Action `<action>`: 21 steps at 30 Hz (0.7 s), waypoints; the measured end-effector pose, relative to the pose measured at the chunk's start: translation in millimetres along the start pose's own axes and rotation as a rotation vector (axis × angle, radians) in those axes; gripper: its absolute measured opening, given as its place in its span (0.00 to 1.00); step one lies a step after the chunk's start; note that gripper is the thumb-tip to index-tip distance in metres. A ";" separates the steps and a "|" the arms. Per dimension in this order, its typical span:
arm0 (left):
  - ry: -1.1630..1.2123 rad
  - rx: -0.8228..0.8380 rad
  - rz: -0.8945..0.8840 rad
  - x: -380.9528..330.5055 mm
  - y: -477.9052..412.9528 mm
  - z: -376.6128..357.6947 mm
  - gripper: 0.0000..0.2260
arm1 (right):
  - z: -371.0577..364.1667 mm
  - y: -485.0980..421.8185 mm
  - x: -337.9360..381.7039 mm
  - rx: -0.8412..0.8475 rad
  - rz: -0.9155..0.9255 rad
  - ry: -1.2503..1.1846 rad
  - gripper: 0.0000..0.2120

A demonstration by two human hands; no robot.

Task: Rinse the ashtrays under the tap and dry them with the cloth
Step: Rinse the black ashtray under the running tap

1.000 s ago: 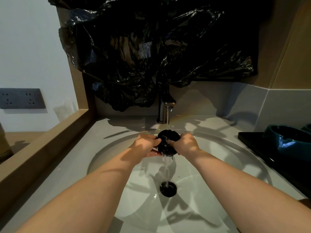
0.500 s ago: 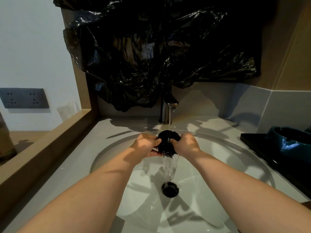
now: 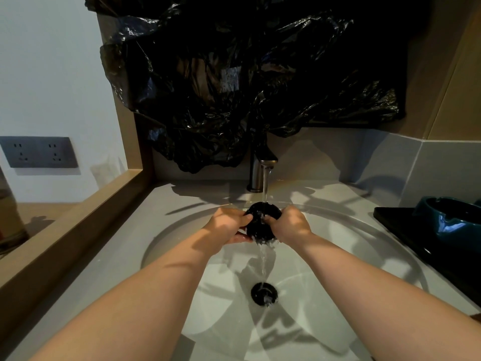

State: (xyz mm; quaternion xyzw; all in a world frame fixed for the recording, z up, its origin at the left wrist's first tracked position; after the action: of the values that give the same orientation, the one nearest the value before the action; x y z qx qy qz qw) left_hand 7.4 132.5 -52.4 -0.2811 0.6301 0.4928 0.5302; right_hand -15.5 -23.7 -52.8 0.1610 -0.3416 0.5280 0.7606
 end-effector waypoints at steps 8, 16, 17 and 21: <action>-0.047 0.003 -0.024 -1.1 -0.8 -1.6 0.11 | 1.0 -1.0 -2.0 0.061 -0.017 -0.006 0.13; -0.074 -0.012 -0.051 -1.4 -6.6 -0.3 0.12 | -2.1 1.4 2.9 0.139 0.034 0.109 0.16; -0.069 -0.026 -0.047 -1.1 -7.0 0.4 0.12 | -3.1 2.1 2.5 0.160 0.026 0.077 0.13; -0.112 -0.038 -0.044 -1.6 -3.4 -1.3 0.10 | 1.8 7.0 -0.6 0.139 -0.030 -0.011 0.16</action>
State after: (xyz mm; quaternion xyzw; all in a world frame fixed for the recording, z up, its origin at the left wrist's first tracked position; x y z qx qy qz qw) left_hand 10.3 129.8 -52.0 -0.2771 0.5838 0.5077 0.5698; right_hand -22.6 -22.5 -52.7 0.2216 -0.3059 0.5382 0.7534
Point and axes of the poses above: each hand's wrist, its own y-axis away from the middle knuckle, its own z-axis out of the back of the hand, x = y × z, the point moved 7 cm from there along -y, towards the middle knuckle, and after that the axes turned 9 degrees about z, right-handed, at the moved point
